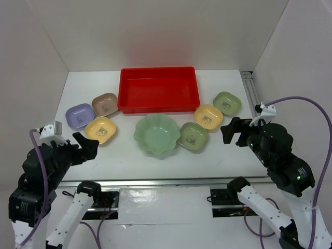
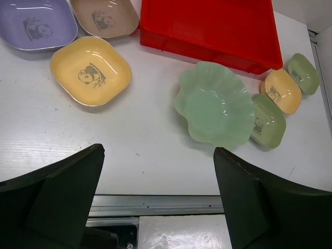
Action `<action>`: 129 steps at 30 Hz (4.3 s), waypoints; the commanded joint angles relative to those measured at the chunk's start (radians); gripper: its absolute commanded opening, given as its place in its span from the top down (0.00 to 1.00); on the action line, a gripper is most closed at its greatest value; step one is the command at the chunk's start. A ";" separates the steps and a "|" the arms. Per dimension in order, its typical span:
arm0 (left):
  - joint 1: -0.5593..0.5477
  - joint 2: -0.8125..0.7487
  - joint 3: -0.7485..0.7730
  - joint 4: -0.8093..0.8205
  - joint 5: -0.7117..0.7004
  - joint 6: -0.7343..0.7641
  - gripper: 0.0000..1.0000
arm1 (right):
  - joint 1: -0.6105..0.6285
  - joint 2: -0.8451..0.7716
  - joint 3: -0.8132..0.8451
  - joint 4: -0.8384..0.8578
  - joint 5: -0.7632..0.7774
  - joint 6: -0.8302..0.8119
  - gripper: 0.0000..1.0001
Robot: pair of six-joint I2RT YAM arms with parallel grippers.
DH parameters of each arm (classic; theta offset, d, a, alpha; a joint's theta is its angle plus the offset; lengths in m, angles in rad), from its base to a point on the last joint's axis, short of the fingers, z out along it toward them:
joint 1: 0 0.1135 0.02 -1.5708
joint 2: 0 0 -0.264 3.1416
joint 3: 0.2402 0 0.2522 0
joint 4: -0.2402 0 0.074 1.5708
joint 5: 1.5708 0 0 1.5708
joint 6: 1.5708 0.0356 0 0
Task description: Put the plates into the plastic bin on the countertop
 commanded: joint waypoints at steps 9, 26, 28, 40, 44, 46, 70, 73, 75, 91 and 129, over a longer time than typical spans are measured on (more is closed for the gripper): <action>-0.004 0.011 -0.010 0.043 -0.007 0.009 0.00 | -0.007 0.039 -0.026 0.044 -0.042 0.032 0.00; -0.004 0.038 -0.104 0.101 0.073 -0.010 0.00 | 0.081 0.352 -0.376 0.611 -0.201 0.204 0.00; -0.004 0.038 -0.122 0.111 0.064 -0.010 0.00 | 0.138 0.421 -0.388 0.635 -0.122 0.216 0.04; -0.004 0.049 -0.145 0.139 0.085 0.001 0.00 | 0.198 0.716 -0.411 0.905 -0.070 0.145 0.30; -0.004 0.049 -0.145 0.139 0.085 0.001 0.00 | 0.143 0.794 -0.376 0.940 -0.148 0.066 0.30; -0.004 0.049 -0.145 0.139 0.085 0.001 0.00 | 0.119 0.838 -0.364 0.949 -0.183 0.040 0.32; -0.004 0.058 -0.155 0.139 0.104 0.010 0.00 | 0.089 1.015 -0.281 1.030 -0.335 -0.057 0.38; -0.004 0.058 -0.155 0.139 0.104 0.010 0.00 | 0.089 1.038 -0.270 1.031 -0.358 -0.057 0.47; -0.004 0.058 -0.155 0.139 0.104 0.010 0.00 | 0.089 1.061 -0.261 1.040 -0.377 -0.057 0.56; -0.004 0.058 -0.155 0.139 0.104 0.010 0.00 | 0.140 1.060 -0.224 0.943 -0.490 -0.032 1.00; 0.005 0.069 -0.173 0.158 0.136 0.010 0.00 | -0.248 1.732 0.744 1.072 -0.720 0.428 1.00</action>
